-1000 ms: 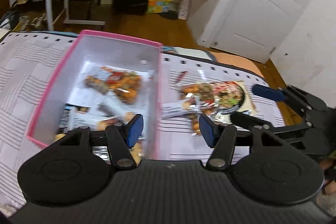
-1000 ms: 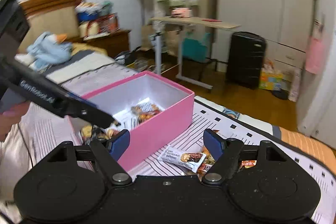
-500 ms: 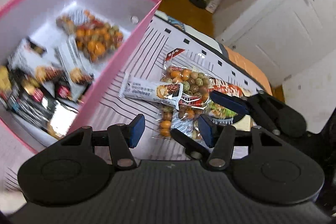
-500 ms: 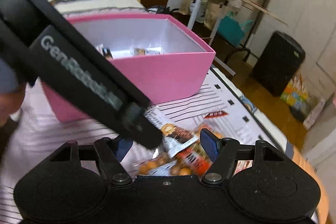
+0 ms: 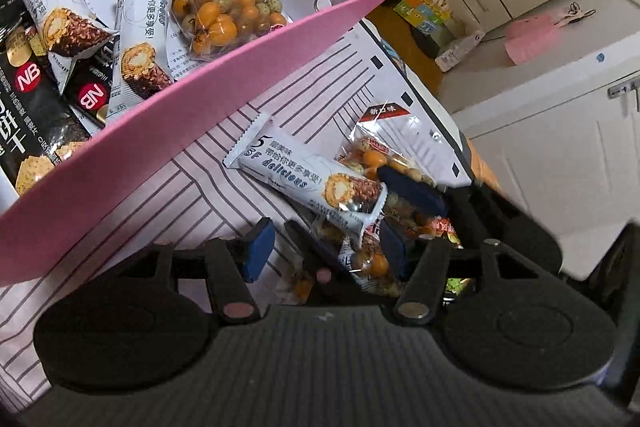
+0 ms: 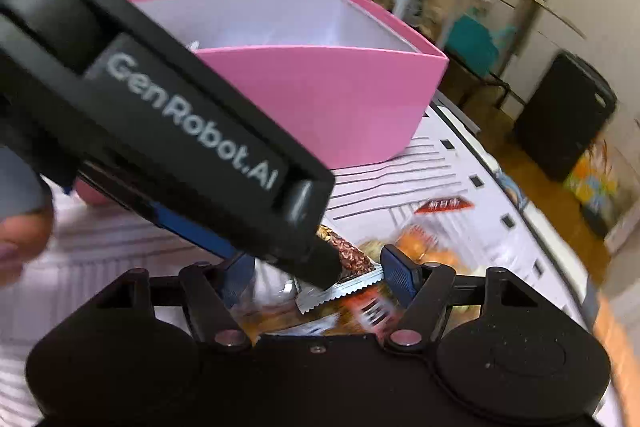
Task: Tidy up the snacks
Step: 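Grasp a second white wafer bar with the left gripper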
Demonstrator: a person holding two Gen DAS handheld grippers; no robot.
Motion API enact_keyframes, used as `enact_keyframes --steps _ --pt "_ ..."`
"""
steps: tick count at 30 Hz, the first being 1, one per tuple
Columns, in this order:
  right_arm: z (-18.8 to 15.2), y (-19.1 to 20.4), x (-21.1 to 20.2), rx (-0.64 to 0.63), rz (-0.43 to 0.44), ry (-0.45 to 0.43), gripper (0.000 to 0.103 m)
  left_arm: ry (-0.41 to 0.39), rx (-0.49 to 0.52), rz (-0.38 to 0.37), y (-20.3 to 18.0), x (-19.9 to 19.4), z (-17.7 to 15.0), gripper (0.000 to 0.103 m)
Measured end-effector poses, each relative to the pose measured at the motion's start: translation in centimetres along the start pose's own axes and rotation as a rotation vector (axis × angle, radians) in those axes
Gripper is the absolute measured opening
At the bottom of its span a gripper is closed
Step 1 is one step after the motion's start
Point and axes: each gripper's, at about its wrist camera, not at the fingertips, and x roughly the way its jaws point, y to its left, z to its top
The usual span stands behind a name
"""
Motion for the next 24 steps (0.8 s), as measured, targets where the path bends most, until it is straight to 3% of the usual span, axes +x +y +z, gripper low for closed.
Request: enact_keyframes --steps 1,2,7,12,17,19,20,22,24 --pt "-0.4 0.5 -0.1 0.0 -0.015 -0.004 0.055 -0.002 0.007 -0.005 0.1 0.0 -0.1 0.059" --pt "-0.8 1.0 -0.2 0.007 -0.041 -0.01 0.05 -0.005 0.024 -0.009 0.1 -0.1 -0.2 0.059" --pt "-2.2 2.7 -1.5 0.162 -0.065 -0.025 0.048 -0.036 0.055 -0.028 0.6 -0.5 -0.7 0.059" --pt "-4.3 5.0 -3.3 0.388 -0.131 -0.09 0.048 -0.02 0.034 0.011 1.9 -1.0 -0.7 0.06" --pt "-5.6 6.6 -3.8 0.584 -0.165 -0.124 0.047 0.01 0.116 0.004 1.9 -0.2 -1.3 0.059" --pt "-5.9 6.9 -3.8 0.647 -0.176 -0.121 0.047 0.016 0.159 0.005 1.6 -0.1 -1.8 0.056" --pt "-6.0 7.2 -3.9 0.664 -0.179 -0.12 0.047 0.019 0.191 0.014 1.3 -0.1 -2.0 0.046" --pt "-5.9 7.5 -3.9 0.689 -0.17 -0.113 0.047 0.045 0.252 0.039 0.8 -0.1 -2.3 0.038" --pt "-5.7 7.5 -3.9 0.713 -0.154 -0.105 0.047 0.064 0.293 0.041 0.7 -0.3 -2.6 0.036"
